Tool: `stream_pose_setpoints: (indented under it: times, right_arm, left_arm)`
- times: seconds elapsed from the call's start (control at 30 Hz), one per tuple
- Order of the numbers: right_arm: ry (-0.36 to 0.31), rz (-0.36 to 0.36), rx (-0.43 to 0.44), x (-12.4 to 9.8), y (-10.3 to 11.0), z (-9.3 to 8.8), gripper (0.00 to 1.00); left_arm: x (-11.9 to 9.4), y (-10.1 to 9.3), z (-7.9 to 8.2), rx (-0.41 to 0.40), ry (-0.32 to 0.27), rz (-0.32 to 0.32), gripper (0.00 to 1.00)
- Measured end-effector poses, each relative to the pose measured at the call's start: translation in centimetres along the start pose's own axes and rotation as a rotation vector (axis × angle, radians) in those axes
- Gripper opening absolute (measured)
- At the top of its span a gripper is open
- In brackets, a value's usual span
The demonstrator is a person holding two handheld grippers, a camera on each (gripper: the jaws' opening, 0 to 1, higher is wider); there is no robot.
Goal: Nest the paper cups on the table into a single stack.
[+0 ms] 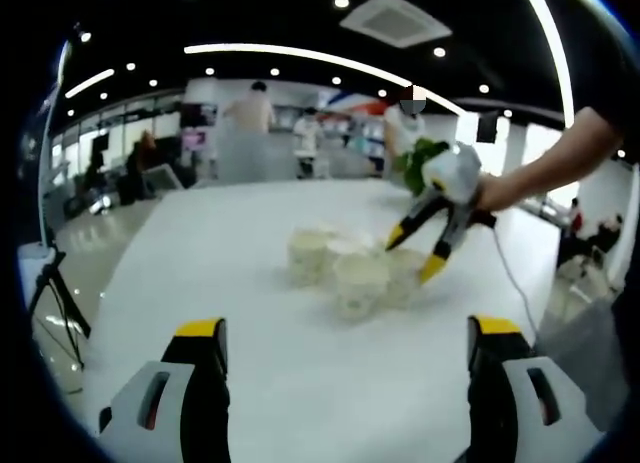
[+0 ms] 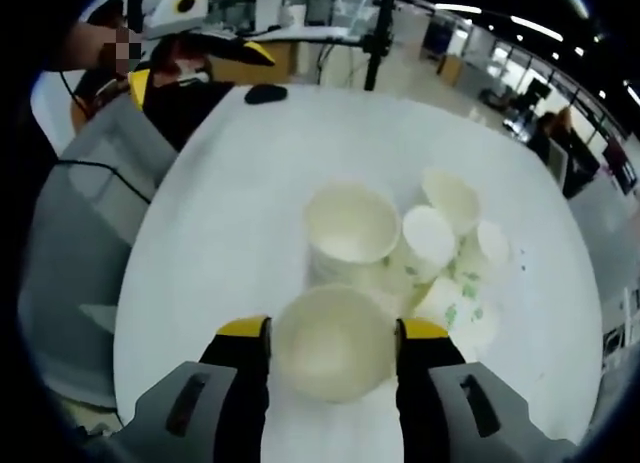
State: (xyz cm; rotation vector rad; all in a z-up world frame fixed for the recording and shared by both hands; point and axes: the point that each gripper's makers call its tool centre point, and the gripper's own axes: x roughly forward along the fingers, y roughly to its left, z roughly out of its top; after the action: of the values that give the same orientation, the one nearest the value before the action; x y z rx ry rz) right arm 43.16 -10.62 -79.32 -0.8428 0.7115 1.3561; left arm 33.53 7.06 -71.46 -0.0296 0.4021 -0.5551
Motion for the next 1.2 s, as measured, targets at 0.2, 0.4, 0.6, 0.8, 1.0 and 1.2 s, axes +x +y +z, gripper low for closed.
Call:
stream_pose_setpoints:
  times: [0.2, 0.4, 0.6, 0.8, 1.0, 1.2]
  right_arm:
    - [0.017, 0.004, -0.003, 0.1, 0.4, -0.6, 0.50]
    - [0.038, 0.015, 0.027, 0.4, 0.6, -1.3, 0.51]
    - [0.042, 0.016, 0.030, 0.5, 0.9, -1.5, 0.50]
    - [0.042, 0.022, 0.026, 0.4, 1.3, -1.3, 0.46]
    - [0.037, 0.016, 0.022, 0.1, 1.6, -1.2, 0.47]
    - [0.033, 0.008, 0.025, -0.3, 1.8, -1.3, 0.47]
  left_arm:
    - [0.0, -0.2, -0.1, -0.005, -0.003, -0.003, 1.00]
    - [-0.3, -0.2, -0.1, -0.012, -0.004, -0.001, 1.00]
    - [-0.5, -0.1, -0.1, -0.015, -0.006, 0.001, 1.00]
    - [-0.6, -0.2, -0.1, -0.015, -0.008, 0.001, 1.00]
    - [-0.6, -0.3, 0.1, -0.013, -0.012, 0.001, 1.00]
    - [-0.7, -0.5, 0.2, -0.012, -0.014, -0.003, 1.00]
